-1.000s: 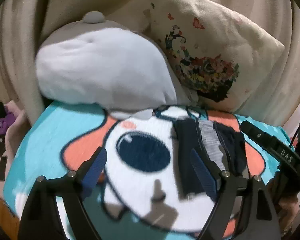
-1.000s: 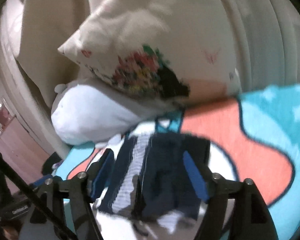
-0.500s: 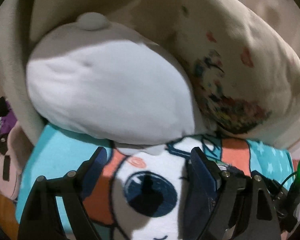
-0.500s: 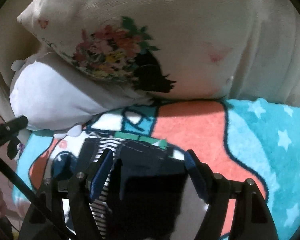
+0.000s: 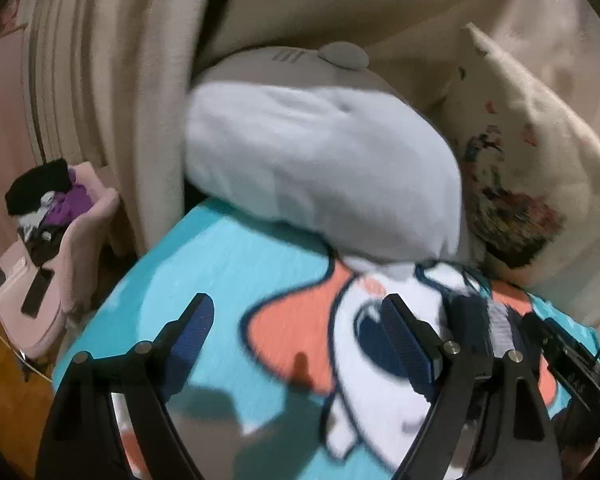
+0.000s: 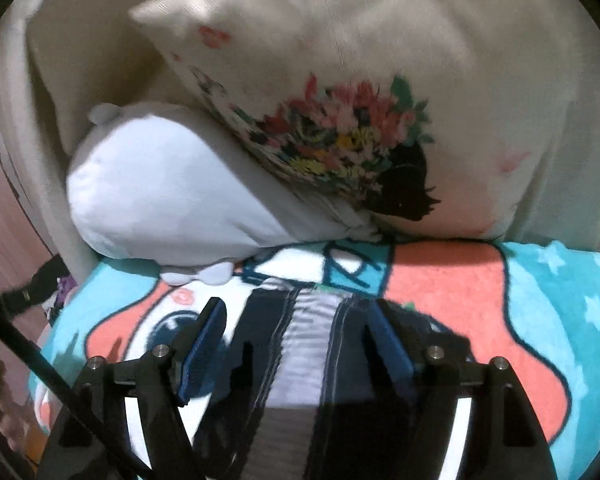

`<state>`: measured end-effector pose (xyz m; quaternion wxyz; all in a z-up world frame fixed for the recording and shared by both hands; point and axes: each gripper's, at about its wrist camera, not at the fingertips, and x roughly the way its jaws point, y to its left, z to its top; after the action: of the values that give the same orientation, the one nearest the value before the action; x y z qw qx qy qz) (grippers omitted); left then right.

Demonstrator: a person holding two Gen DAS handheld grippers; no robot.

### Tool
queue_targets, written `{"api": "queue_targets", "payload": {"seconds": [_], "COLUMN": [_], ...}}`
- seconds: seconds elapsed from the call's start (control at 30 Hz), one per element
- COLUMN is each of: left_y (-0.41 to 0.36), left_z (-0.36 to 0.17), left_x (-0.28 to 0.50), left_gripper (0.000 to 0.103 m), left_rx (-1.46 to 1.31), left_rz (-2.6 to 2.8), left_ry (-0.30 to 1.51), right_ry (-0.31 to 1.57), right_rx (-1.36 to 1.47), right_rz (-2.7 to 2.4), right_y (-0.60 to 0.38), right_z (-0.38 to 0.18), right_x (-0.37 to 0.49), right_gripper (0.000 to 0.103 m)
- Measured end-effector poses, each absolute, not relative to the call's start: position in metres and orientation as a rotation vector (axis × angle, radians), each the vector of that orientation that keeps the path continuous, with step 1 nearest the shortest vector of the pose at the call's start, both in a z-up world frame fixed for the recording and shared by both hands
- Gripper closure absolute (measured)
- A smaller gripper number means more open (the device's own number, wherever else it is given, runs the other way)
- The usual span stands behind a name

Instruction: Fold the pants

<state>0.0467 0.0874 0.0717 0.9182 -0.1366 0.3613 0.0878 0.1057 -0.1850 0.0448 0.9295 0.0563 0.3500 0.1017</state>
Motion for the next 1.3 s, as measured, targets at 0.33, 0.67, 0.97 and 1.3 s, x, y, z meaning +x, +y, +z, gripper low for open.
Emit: {"api": "queue_targets", "payload": {"seconds": [0.33, 0.67, 0.97, 1.3], "left_y": [0.094, 0.026, 0.009, 0.037], "left_z": [0.105, 0.127, 0.099, 0.081], "left_x": [-0.057, -0.058, -0.039, -0.028], "left_gripper": [0.016, 0.015, 0.015, 0.015], "left_rx": [-0.208, -0.195, -0.141, -0.168], "left_rz": [0.216, -0.055, -0.014, 0.163], "left_ry": [0.701, 0.615, 0.677, 0.733], "right_ry": [0.663, 0.518, 0.504, 0.596], "right_rx": [0.155, 0.147, 0.169, 0.176], "right_rz": [0.241, 0.077, 0.046, 0.213], "right_y": [-0.158, -0.206, -0.246, -0.225], "right_z": [0.069, 0.101, 0.105, 0.066], "right_x": [0.004, -0.089, -0.094, -0.039], "right_gripper": [0.023, 0.02, 0.015, 0.015]}}
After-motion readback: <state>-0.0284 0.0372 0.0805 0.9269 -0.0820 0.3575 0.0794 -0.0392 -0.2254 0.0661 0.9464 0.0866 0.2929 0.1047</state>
